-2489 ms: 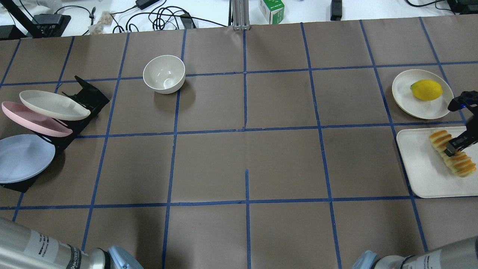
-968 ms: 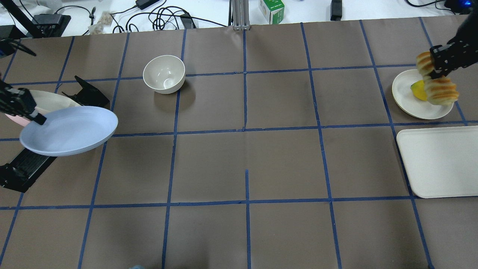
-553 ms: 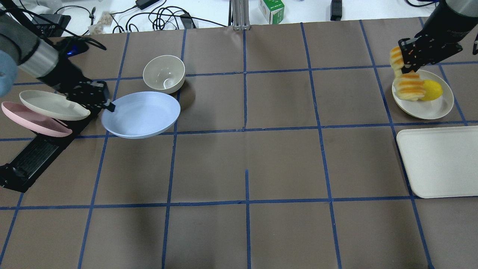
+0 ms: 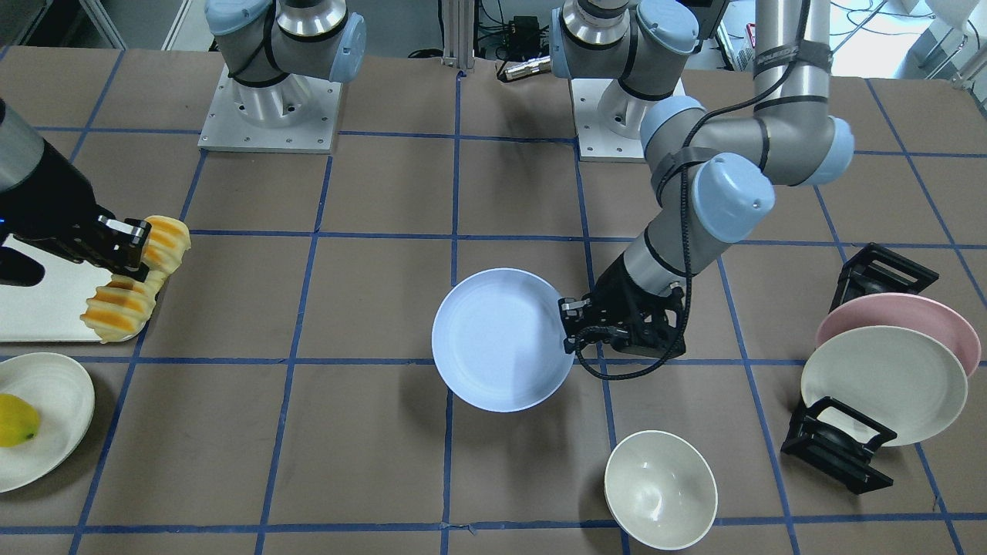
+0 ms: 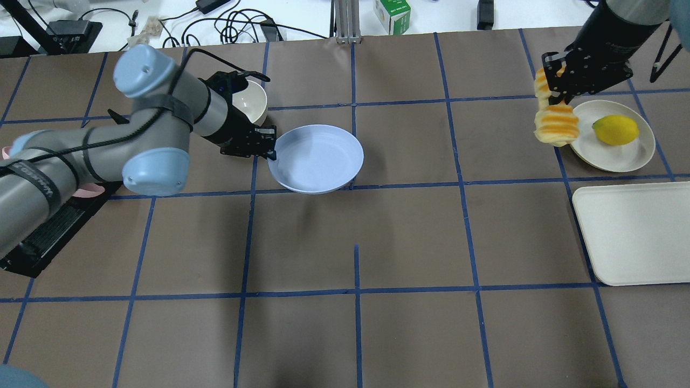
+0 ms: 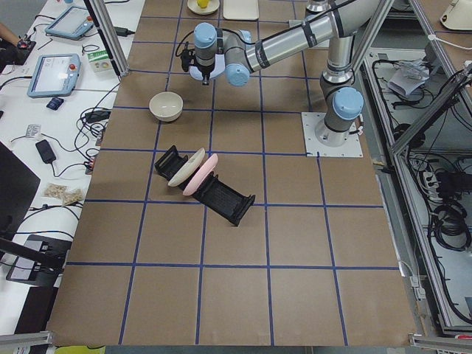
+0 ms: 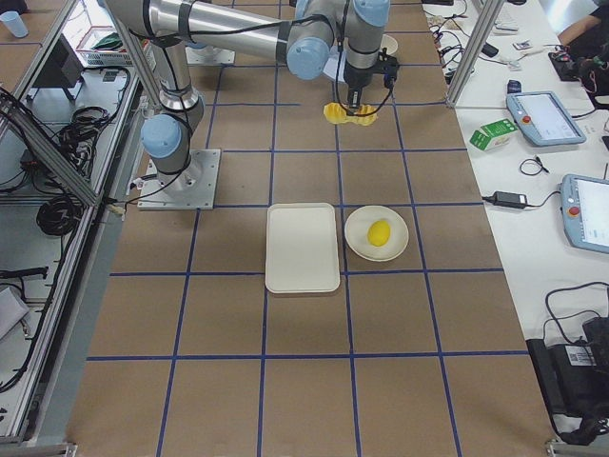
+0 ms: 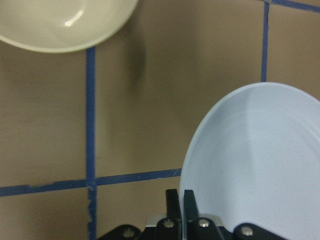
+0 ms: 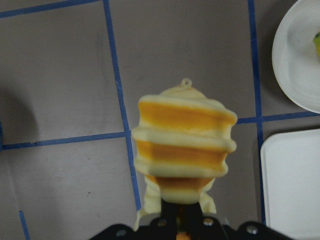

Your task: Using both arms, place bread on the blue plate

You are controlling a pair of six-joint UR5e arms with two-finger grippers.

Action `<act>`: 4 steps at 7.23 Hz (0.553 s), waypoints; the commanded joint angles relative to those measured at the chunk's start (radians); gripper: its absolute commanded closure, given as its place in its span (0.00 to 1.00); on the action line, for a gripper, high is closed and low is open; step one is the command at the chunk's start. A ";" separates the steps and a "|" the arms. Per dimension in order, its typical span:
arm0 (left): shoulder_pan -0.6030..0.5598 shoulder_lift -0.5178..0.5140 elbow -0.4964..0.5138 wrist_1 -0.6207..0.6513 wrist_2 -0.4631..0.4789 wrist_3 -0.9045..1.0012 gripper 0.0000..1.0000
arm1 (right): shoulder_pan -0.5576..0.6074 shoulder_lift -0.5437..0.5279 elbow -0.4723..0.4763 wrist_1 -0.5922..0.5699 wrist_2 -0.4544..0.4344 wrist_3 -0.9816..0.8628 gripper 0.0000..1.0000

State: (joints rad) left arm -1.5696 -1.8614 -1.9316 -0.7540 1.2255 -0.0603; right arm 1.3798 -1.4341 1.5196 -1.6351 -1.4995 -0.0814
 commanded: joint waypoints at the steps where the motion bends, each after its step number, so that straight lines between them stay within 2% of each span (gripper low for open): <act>1: -0.096 -0.054 -0.124 0.302 0.009 -0.138 1.00 | 0.088 0.006 -0.001 -0.009 0.001 0.115 1.00; 3: -0.141 -0.077 -0.127 0.321 0.063 -0.194 1.00 | 0.126 0.011 -0.002 -0.038 0.002 0.132 1.00; 4: -0.153 -0.087 -0.121 0.321 0.092 -0.188 0.89 | 0.154 0.020 -0.002 -0.041 0.002 0.134 1.00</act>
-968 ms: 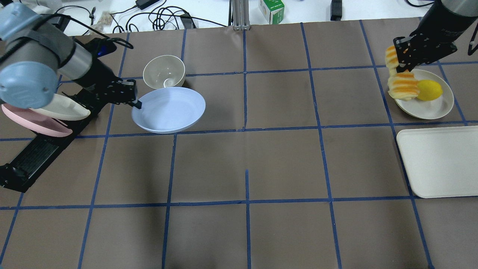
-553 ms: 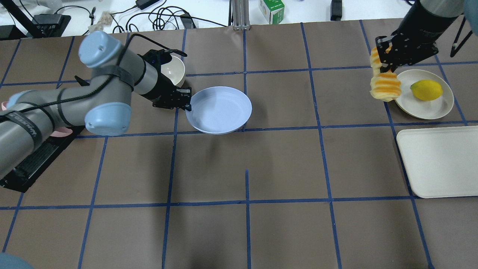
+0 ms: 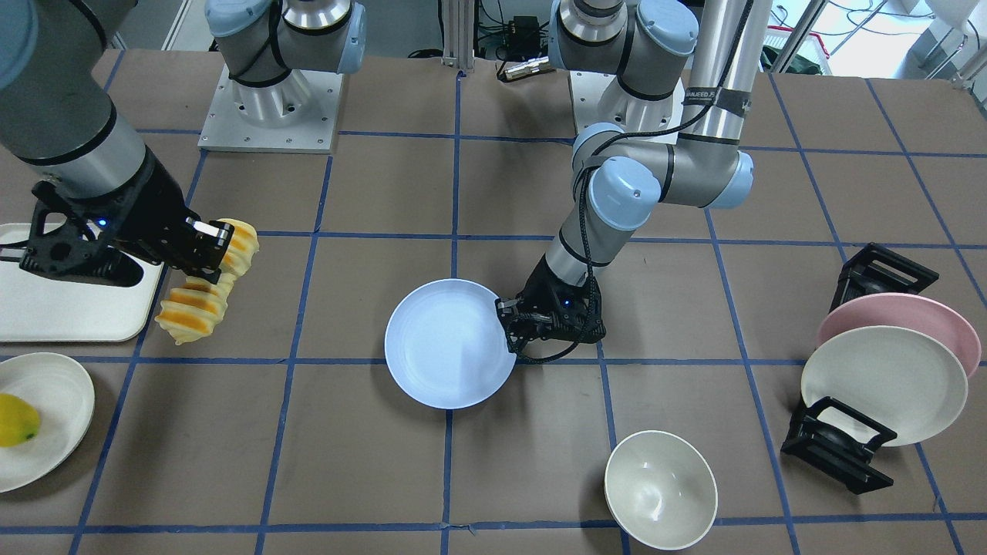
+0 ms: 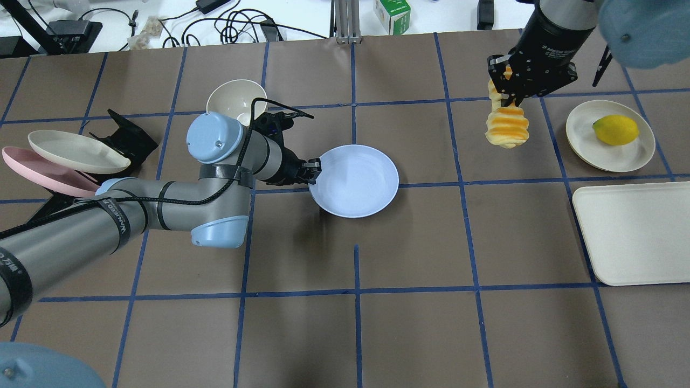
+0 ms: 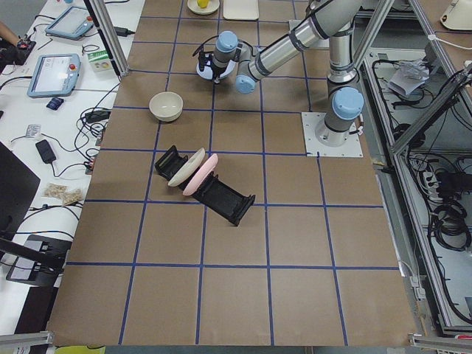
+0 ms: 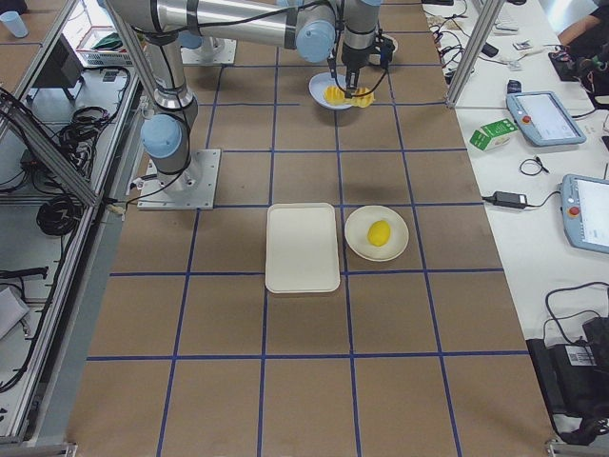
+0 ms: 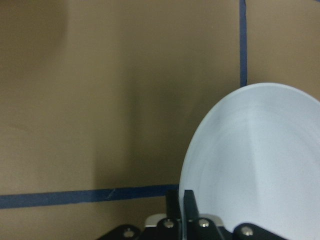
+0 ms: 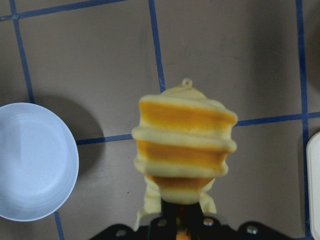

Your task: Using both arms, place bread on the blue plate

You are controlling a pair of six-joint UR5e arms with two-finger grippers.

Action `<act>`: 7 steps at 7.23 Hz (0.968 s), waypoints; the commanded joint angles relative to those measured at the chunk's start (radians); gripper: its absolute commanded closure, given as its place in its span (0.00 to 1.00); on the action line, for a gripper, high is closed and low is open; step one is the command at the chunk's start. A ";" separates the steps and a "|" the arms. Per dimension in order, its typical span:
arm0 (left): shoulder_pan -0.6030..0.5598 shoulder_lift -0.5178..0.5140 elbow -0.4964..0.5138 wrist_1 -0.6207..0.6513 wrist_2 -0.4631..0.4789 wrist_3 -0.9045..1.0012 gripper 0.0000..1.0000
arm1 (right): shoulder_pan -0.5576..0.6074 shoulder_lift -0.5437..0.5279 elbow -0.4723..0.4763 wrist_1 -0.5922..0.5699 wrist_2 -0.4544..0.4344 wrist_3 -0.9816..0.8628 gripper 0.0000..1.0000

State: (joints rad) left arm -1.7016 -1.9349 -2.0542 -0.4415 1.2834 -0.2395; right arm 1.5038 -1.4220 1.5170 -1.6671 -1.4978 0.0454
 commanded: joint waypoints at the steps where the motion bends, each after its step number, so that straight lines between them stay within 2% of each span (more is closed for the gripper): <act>1: -0.021 -0.018 0.011 0.013 0.069 -0.009 0.07 | 0.056 0.052 0.006 -0.046 -0.002 0.011 1.00; 2: -0.021 -0.004 0.029 0.010 0.074 -0.009 0.00 | 0.093 0.086 0.000 -0.090 -0.002 0.016 1.00; 3: 0.002 0.028 0.076 -0.056 0.089 0.037 0.00 | 0.151 0.112 0.011 -0.120 -0.002 0.022 1.00; 4: 0.040 0.097 0.147 -0.258 0.093 0.099 0.00 | 0.192 0.145 0.009 -0.159 -0.001 0.033 1.00; 6: 0.056 0.195 0.352 -0.753 0.241 0.224 0.00 | 0.272 0.198 0.014 -0.200 -0.002 0.089 1.00; 7: 0.057 0.236 0.423 -0.895 0.244 0.229 0.00 | 0.321 0.242 0.014 -0.270 -0.002 0.105 1.00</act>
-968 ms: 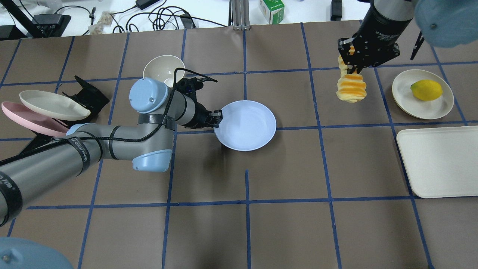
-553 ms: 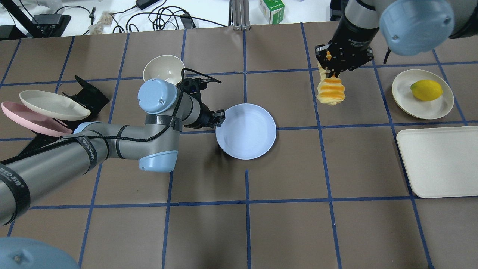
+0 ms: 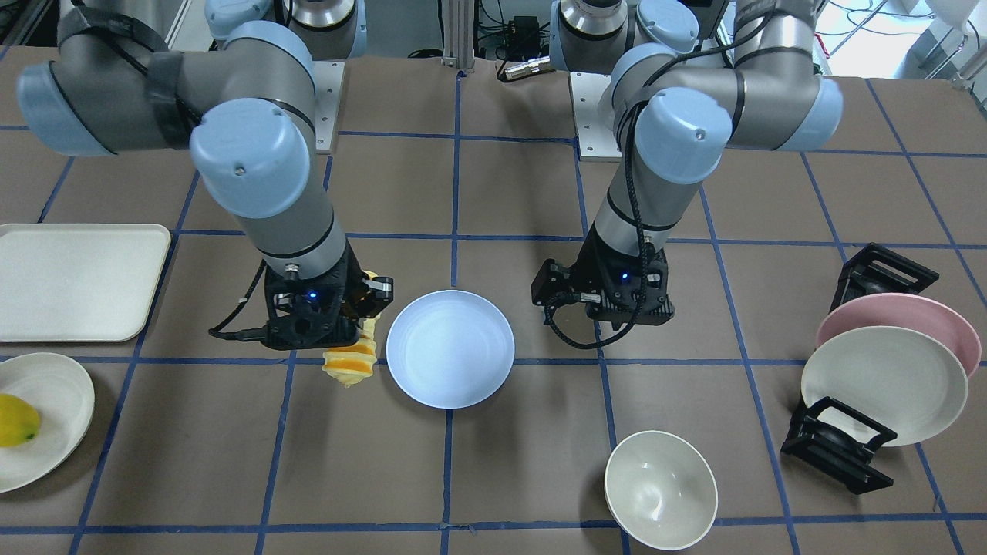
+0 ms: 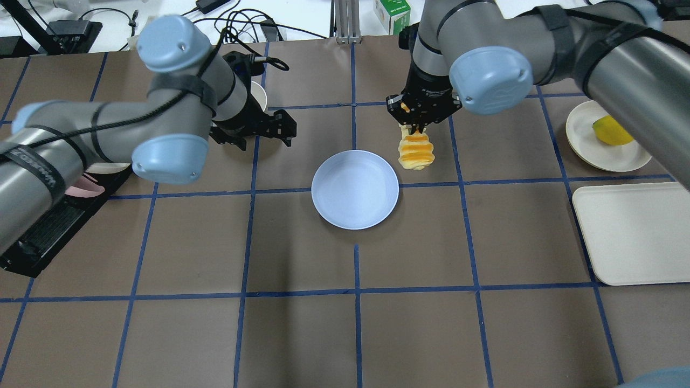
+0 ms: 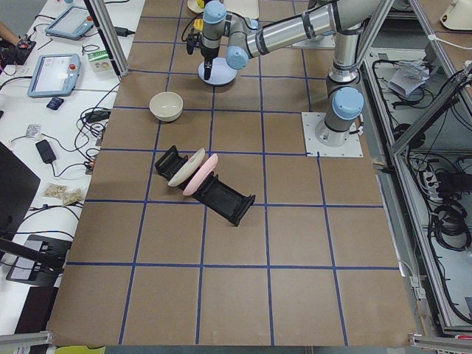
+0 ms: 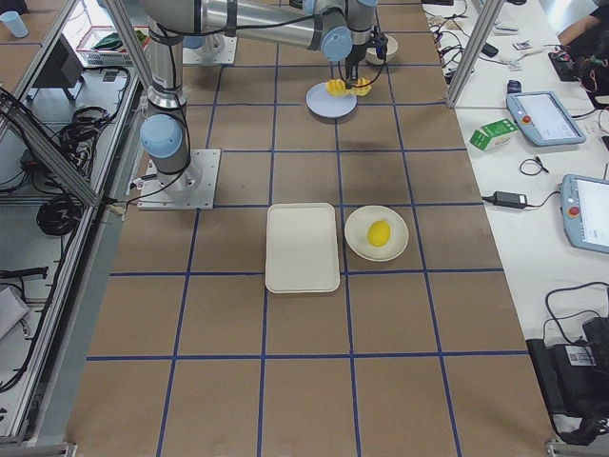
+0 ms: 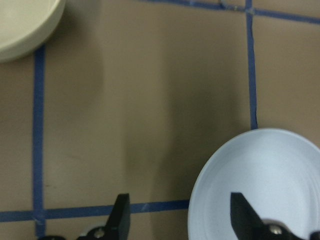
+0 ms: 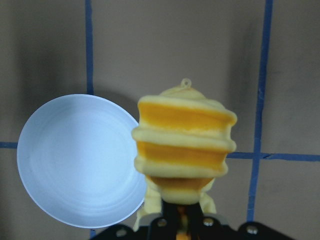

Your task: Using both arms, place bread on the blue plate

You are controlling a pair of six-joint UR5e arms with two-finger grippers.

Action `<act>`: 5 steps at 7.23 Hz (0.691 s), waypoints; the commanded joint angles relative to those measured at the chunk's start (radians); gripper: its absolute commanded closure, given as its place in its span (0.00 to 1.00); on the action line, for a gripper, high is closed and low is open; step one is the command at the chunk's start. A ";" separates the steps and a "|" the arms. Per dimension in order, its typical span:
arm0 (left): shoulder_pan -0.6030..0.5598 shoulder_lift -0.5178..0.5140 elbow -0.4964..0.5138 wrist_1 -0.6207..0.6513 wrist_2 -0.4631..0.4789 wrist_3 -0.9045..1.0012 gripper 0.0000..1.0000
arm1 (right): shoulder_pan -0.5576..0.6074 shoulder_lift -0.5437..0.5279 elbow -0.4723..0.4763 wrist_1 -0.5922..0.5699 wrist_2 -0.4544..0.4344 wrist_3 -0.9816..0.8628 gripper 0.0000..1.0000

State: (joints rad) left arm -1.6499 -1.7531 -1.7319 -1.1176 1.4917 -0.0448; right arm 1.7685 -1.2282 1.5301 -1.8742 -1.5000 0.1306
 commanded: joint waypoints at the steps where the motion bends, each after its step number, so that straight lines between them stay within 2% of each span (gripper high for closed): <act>1: 0.012 0.096 0.127 -0.288 0.047 0.067 0.00 | 0.086 0.093 0.001 -0.094 0.001 0.064 1.00; 2: 0.015 0.140 0.132 -0.336 0.115 0.092 0.00 | 0.110 0.114 0.001 -0.095 0.000 0.111 1.00; 3: 0.044 0.176 0.146 -0.388 0.114 0.092 0.00 | 0.135 0.139 0.004 -0.106 0.000 0.110 1.00; 5: 0.058 0.201 0.151 -0.407 0.079 0.070 0.00 | 0.144 0.180 0.011 -0.146 0.003 0.112 1.00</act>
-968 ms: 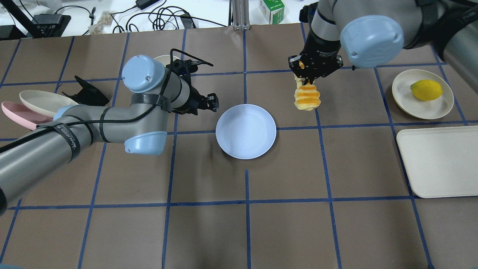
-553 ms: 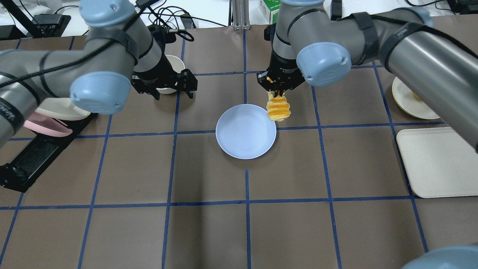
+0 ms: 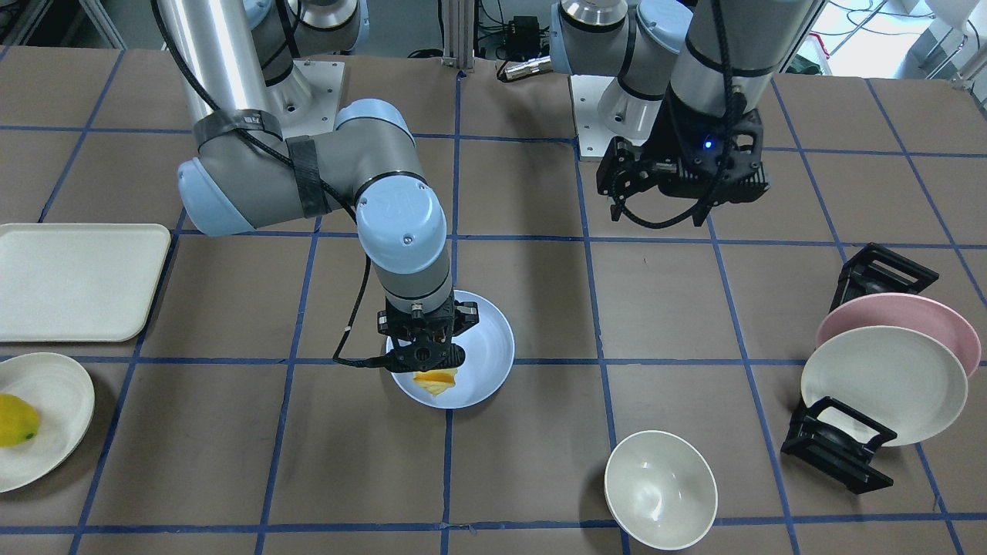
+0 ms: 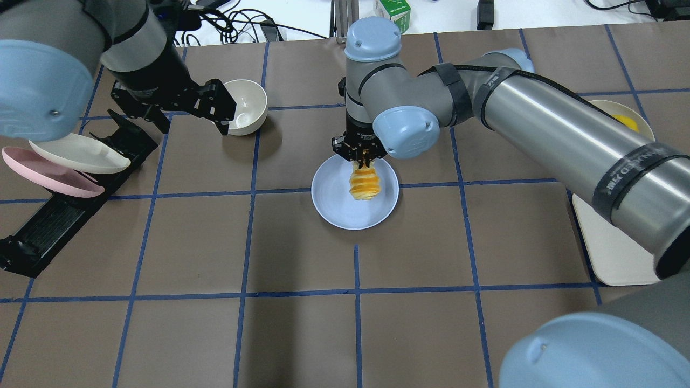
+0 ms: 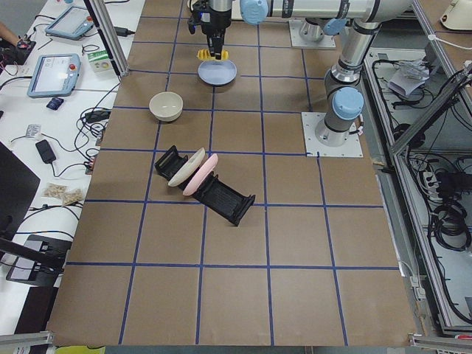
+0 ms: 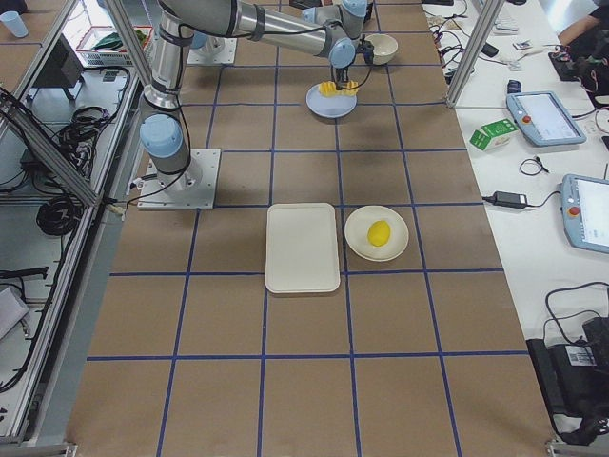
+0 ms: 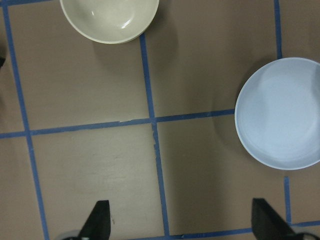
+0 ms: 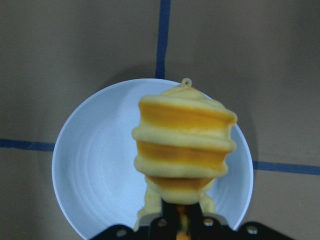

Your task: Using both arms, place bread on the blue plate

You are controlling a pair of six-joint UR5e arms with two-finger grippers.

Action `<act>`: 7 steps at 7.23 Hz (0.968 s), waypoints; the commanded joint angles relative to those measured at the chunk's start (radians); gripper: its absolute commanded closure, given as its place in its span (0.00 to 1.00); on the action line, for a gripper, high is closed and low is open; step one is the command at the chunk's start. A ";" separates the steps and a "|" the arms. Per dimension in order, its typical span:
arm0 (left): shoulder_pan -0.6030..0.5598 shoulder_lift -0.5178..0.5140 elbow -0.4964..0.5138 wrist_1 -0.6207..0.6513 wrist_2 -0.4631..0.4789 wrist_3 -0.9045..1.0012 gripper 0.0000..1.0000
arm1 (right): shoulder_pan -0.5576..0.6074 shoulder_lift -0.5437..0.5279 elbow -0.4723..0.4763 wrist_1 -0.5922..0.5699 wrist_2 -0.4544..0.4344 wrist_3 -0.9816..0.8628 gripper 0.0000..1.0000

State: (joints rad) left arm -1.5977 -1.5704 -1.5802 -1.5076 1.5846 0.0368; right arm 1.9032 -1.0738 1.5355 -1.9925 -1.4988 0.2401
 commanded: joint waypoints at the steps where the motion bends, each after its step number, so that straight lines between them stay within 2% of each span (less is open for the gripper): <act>1: -0.005 0.012 -0.007 -0.016 -0.020 -0.053 0.00 | 0.025 0.043 0.012 -0.049 0.000 0.004 1.00; 2: -0.005 0.013 -0.003 -0.014 -0.012 -0.055 0.00 | 0.031 0.051 0.012 -0.051 0.002 0.004 1.00; 4: -0.008 0.024 0.005 -0.017 -0.012 -0.046 0.00 | 0.033 0.055 0.050 -0.081 0.000 0.005 0.63; 5: -0.008 0.026 -0.003 -0.017 -0.014 -0.047 0.00 | 0.033 0.057 0.083 -0.133 0.000 -0.008 0.33; 6: -0.008 0.029 -0.006 -0.017 -0.012 -0.048 0.00 | 0.031 0.054 0.087 -0.166 -0.001 0.002 0.13; 7: -0.008 0.032 -0.007 -0.017 -0.012 -0.049 0.00 | 0.031 0.051 0.087 -0.166 -0.004 0.007 0.00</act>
State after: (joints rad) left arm -1.6060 -1.5424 -1.5850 -1.5248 1.5721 -0.0110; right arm 1.9351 -1.0203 1.6160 -2.1394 -1.5004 0.2413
